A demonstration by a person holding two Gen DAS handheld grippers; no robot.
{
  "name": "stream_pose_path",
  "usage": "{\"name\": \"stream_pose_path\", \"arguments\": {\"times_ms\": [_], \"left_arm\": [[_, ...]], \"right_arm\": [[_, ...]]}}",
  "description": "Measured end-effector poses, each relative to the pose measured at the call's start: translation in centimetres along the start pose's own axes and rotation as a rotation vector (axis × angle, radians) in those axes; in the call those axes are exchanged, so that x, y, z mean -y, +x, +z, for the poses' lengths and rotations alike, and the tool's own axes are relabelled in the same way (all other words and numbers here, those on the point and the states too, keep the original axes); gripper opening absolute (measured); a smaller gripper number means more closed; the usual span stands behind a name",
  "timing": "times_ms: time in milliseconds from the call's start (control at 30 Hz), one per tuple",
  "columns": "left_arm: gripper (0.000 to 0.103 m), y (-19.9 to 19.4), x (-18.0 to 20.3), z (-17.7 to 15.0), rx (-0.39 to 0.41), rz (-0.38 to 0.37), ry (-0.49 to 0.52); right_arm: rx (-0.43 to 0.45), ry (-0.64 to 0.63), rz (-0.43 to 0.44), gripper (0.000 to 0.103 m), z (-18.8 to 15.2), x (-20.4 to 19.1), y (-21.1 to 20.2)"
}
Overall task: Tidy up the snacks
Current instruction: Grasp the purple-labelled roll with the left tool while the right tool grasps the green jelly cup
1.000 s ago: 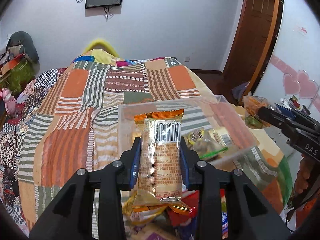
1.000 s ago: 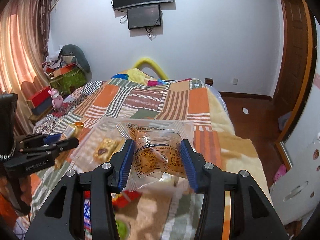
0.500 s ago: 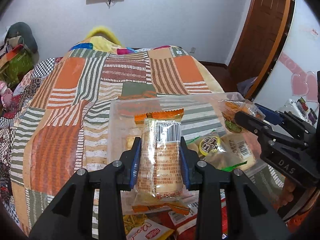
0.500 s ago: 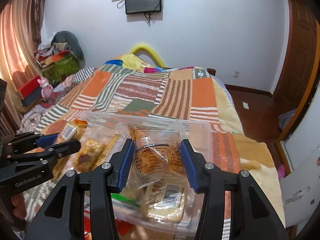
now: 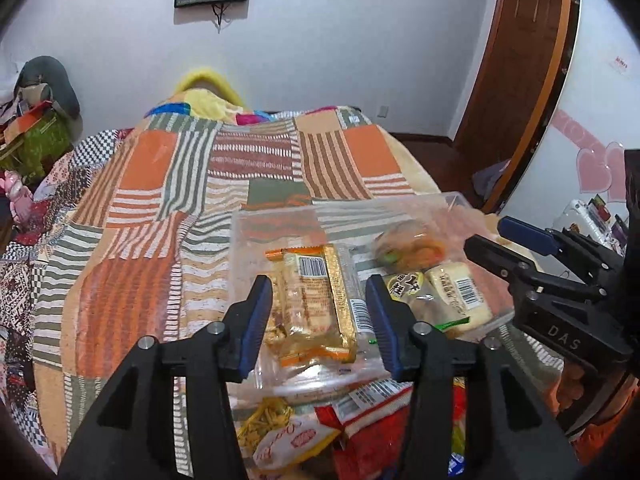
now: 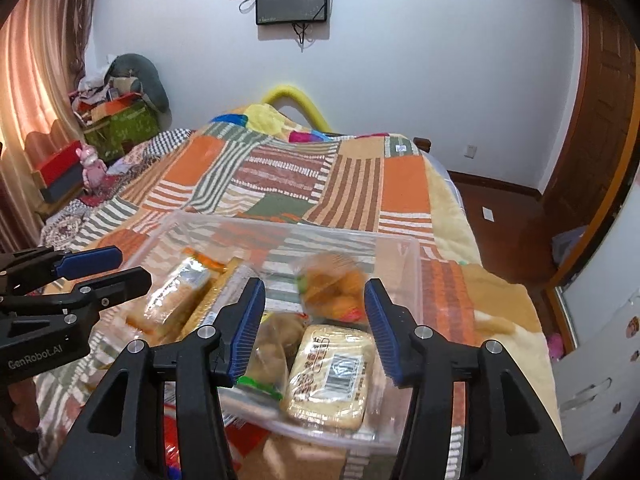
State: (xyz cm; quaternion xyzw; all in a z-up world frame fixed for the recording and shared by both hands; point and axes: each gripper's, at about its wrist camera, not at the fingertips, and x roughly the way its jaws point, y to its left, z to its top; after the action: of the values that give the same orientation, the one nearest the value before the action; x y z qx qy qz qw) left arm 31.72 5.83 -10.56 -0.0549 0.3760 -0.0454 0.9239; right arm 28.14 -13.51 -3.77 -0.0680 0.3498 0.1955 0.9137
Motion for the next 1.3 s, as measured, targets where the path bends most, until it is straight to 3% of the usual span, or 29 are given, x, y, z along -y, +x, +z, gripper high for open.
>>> {"name": "stream_pose_path", "arguments": {"times_ms": [233,367,500,800,967,1300], "left_arm": [[0.058,-4.2,-0.5,-1.7,0.023,0.021,0.018],[0.063,-5.6,-1.0,-3.6,0.009,0.038,0.028],[0.065,-6.4,-1.7,-6.0,-0.032,0.029,0.011],[0.065,-4.9,-1.7,-12.1,-0.163,0.027,-0.012],[0.065,-3.5,-1.5,-13.3,-0.205,-0.012,-0.059],[0.065,-1.6,-1.9,-16.0,-0.276,0.017,-0.053]], "right_arm": [[0.043,0.015,0.051,0.052,-0.7,0.0,-3.7],[0.062,0.008,0.051,0.064,-1.8,-0.3,-5.3],[0.053,0.004,0.072,0.068,-3.4,-0.9,-6.4],[-0.03,-0.003,0.103,0.07,-7.4,-2.1,-6.5],[-0.101,0.009,0.129,0.07,-9.7,-2.2,-5.9],[-0.171,-0.029,0.154,0.07,-11.0,-3.9,-3.6]]}}
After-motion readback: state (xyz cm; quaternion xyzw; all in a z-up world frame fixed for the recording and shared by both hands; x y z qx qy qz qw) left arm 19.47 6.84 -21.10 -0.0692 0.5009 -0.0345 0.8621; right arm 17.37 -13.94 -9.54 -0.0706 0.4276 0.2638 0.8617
